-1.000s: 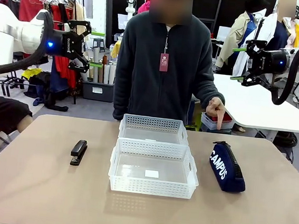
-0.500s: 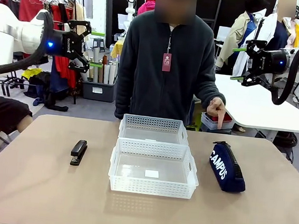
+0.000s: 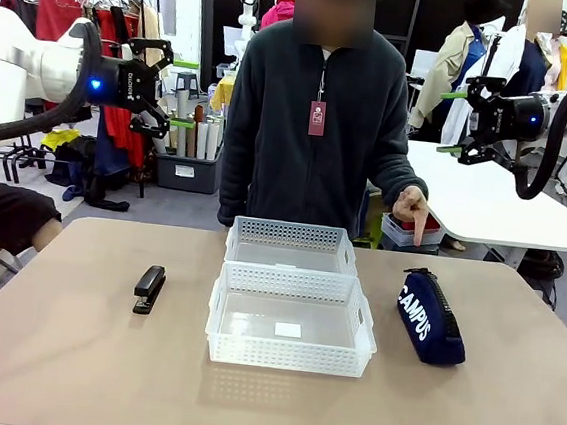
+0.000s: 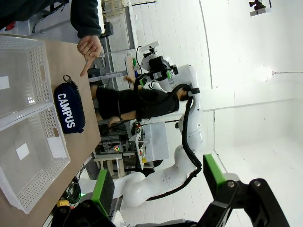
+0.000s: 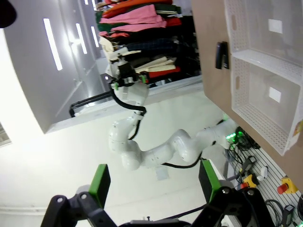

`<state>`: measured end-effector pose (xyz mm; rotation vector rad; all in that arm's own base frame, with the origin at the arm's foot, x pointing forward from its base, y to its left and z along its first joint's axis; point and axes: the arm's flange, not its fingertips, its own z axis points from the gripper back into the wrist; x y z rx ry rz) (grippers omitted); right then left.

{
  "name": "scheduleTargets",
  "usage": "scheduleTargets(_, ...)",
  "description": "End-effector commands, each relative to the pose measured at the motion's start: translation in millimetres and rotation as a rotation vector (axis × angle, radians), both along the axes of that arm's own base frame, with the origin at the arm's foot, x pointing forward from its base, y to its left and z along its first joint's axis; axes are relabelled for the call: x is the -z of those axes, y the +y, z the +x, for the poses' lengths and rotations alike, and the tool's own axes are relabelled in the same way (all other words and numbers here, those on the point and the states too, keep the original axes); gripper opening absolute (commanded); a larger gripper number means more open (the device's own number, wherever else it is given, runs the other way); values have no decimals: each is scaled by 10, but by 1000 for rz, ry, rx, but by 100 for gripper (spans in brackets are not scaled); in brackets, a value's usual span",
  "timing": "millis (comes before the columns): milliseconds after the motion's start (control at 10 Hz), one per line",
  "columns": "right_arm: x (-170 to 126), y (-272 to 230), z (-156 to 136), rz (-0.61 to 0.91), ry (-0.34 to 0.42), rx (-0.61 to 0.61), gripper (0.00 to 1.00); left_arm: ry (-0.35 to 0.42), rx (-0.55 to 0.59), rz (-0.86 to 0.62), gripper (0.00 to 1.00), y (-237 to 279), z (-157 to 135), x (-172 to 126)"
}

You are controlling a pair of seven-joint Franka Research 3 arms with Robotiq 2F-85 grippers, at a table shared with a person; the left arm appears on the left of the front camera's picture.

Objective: Distribute items into two baskets.
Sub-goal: Pick up the Pencil pouch that the person points to.

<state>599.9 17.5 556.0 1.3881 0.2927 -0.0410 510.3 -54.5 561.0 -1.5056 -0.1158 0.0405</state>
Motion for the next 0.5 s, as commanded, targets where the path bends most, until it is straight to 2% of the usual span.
scheduleTargets(0, -160, 219, -295, -190, -66, -77, 100, 0, 0, 6, 100, 13, -19, 9)
scheduleTargets(100, -174, 331, -461, -290, -72, -96, 100, 0, 0, 6, 100, 13, -19, 9)
scheduleTargets(200, -231, 390, -584, -413, -123, -100, 100, 0, 0, 6, 100, 13, -19, 9)
scheduleTargets(400, -268, 504, -889, -614, -278, -108, 100, 0, 0, 6, 100, 13, -19, 9)
